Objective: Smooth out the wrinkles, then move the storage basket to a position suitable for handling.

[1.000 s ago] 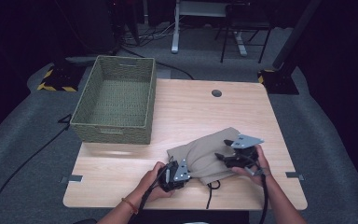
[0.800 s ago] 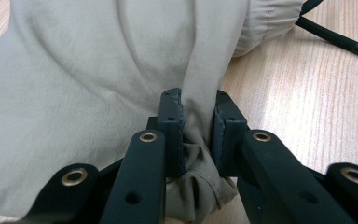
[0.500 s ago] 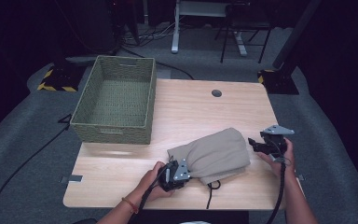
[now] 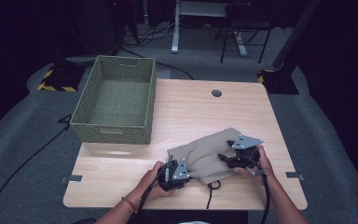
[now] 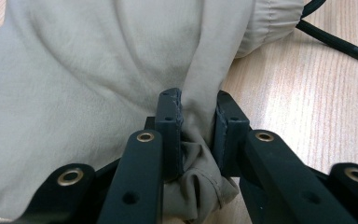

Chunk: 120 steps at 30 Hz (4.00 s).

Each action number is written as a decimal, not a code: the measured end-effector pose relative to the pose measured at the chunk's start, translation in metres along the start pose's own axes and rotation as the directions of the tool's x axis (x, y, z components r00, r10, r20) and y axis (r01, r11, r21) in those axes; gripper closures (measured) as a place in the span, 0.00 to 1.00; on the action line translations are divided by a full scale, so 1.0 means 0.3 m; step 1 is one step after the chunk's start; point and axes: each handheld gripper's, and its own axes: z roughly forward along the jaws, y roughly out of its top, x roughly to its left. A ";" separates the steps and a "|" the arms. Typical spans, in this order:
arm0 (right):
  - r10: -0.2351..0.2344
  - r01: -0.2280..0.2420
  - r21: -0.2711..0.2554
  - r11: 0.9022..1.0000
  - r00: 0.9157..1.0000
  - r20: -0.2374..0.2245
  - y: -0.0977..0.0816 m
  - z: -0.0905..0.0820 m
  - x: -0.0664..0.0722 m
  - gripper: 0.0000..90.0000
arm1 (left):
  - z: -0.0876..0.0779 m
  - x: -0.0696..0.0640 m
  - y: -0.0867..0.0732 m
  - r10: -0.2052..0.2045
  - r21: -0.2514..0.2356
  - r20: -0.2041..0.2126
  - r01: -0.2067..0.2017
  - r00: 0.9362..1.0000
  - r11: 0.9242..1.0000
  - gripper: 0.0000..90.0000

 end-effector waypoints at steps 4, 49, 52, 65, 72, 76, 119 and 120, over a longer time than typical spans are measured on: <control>0.159 -0.159 -0.009 0.987 0.979 0.126 -0.081 -0.044 -0.149 0.36 | 0.000 -0.002 0.001 0.007 0.003 -0.005 -0.007 1.000 1.000 0.84; 0.308 -0.309 -0.004 0.951 0.945 0.108 -0.271 -0.076 -0.262 0.27 | -0.407 0.218 -0.009 -0.391 -0.336 -0.377 0.269 0.840 0.903 0.23; 0.311 -0.312 -0.003 0.950 0.944 0.111 -0.272 -0.078 -0.260 0.27 | -0.414 0.265 -0.024 -0.440 -0.343 -0.375 0.319 0.816 0.883 0.23; 0.301 -0.302 -0.005 0.953 0.948 0.099 -0.285 -0.100 -0.229 0.27 | -0.324 0.425 -0.035 -0.476 -0.238 -0.410 0.413 0.778 0.879 0.37; 0.298 -0.299 -0.005 0.954 0.950 0.092 -0.285 -0.100 -0.229 0.27 | -0.290 0.484 -0.034 -0.530 -0.221 -0.397 0.482 0.749 0.848 0.46; 0.298 -0.299 -0.005 0.954 0.950 0.092 -0.285 -0.100 -0.229 0.27 | -0.285 0.487 -0.032 -0.511 -0.210 -0.408 0.467 0.757 0.859 0.51; 0.291 -0.292 -0.005 0.956 0.953 0.085 -0.284 -0.098 -0.230 0.27 | -0.191 0.337 0.113 -0.053 -0.101 0.010 0.054 0.999 0.993 0.76; 0.291 -0.292 -0.004 0.956 0.953 0.085 -0.284 -0.098 -0.230 0.27 | -0.208 0.333 0.102 -0.055 -0.100 -0.007 0.054 0.998 0.993 0.77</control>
